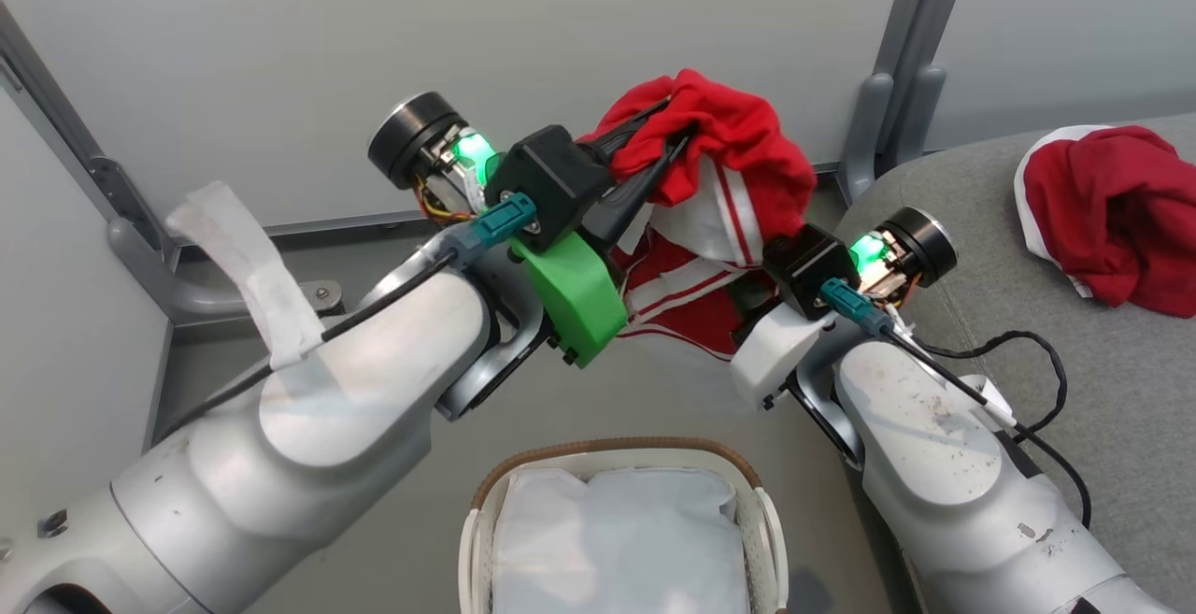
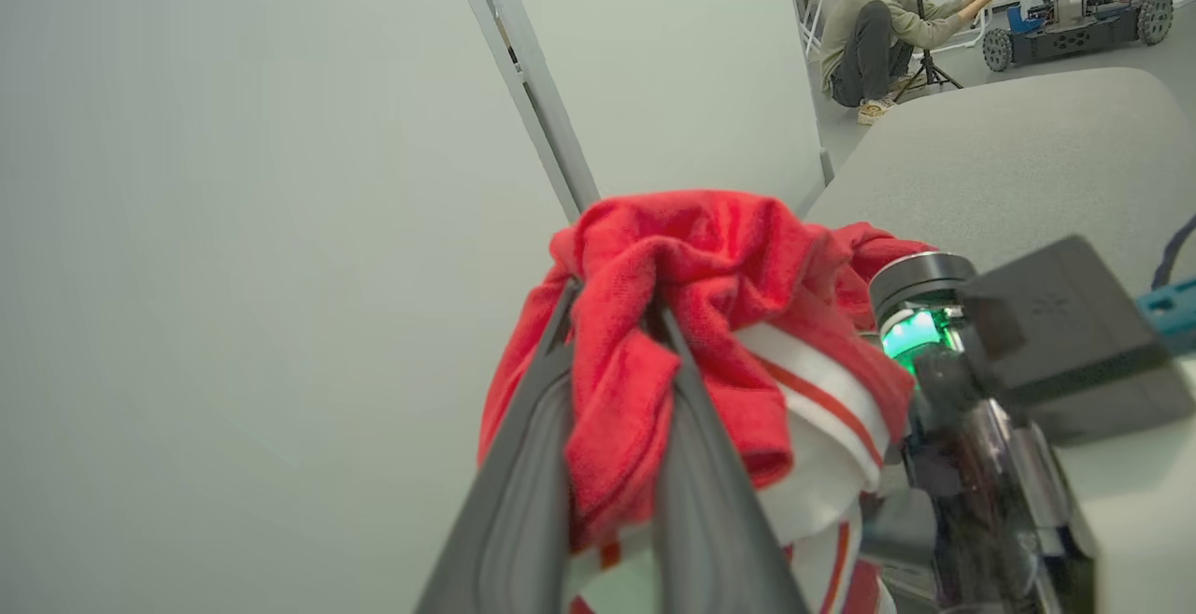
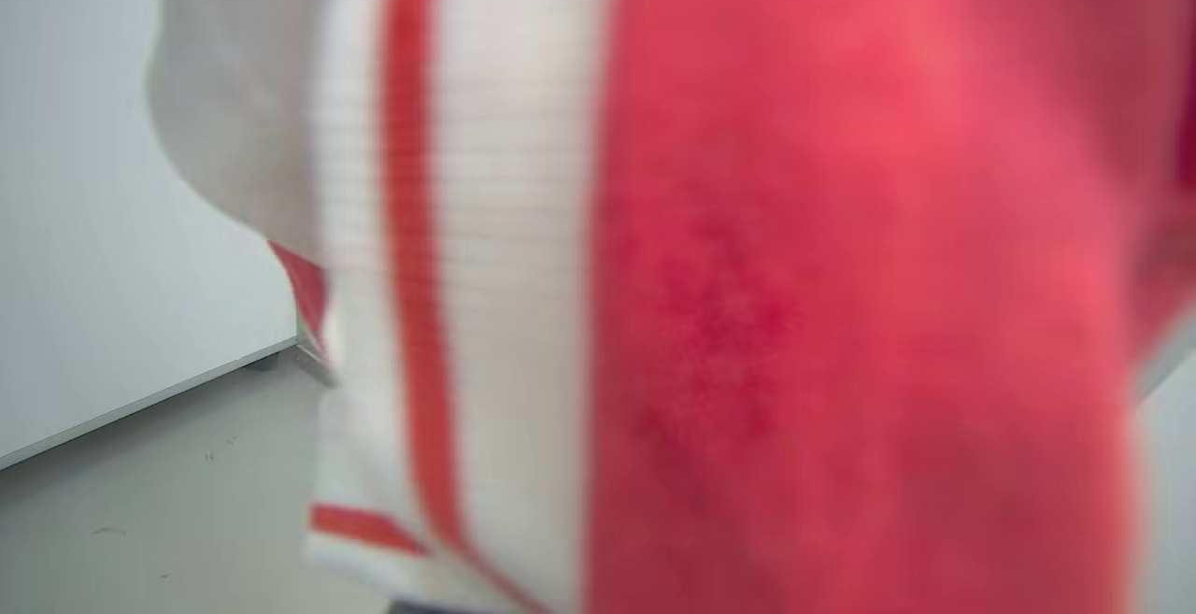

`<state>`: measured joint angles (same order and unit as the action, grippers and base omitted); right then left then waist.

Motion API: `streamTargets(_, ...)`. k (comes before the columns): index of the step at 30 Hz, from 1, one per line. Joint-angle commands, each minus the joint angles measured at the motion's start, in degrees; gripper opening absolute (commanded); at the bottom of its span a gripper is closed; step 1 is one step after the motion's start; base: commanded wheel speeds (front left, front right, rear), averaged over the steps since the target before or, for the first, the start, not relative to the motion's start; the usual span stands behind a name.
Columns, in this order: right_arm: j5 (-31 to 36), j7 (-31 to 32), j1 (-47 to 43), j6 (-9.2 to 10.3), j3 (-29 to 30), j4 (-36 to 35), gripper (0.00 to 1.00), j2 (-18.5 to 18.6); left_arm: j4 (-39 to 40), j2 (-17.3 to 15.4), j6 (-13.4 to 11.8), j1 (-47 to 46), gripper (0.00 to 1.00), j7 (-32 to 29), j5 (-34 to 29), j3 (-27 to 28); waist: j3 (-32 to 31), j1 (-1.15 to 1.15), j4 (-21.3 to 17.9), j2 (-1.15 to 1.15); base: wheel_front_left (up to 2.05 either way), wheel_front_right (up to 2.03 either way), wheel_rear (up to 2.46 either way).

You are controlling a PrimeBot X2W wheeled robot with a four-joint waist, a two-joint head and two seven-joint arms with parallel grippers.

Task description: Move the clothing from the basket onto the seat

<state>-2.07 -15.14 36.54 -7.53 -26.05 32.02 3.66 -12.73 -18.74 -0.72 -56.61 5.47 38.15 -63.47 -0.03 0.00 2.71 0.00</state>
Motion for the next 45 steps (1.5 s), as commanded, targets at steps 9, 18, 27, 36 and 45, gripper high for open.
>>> streamTargets(9,-1.64,-0.01,-0.83,0.08,-0.06,-0.88,0.00,1.10,-4.24,-1.68,-1.90,6.78,0.99,4.84,2.93,1.84,0.87,0.00,-0.12,0.00,0.00,0.00,0.00)
streamTargets(18,-1.63,-0.01,-1.98,0.07,2.69,-1.26,0.00,1.63,-8.80,0.00,-3.05,13.99,1.00,9.17,4.21,3.41,1.88,0.00,-0.31,0.00,0.00,0.00,0.00)
streamTargets(27,-0.58,-0.01,-3.59,0.07,6.06,-1.83,0.00,1.95,-10.08,3.40,-3.23,22.84,1.00,9.72,2.01,8.35,2.93,0.00,-0.31,0.00,0.00,0.00,0.00)
streamTargets(36,0.06,-0.01,-5.06,0.07,8.47,-2.79,0.00,2.08,-9.53,7.93,-0.66,30.94,1.00,9.67,-3.85,15.66,4.15,0.00,-1.16,0.00,0.00,0.00,0.00)
streamTargets(45,0.61,-0.01,-4.16,0.08,10.43,-3.85,0.00,2.19,-9.37,10.36,2.19,32.77,1.00,9.66,-9.17,21.44,7.58,0.00,-6.46,0.00,0.00,0.00,0.00)
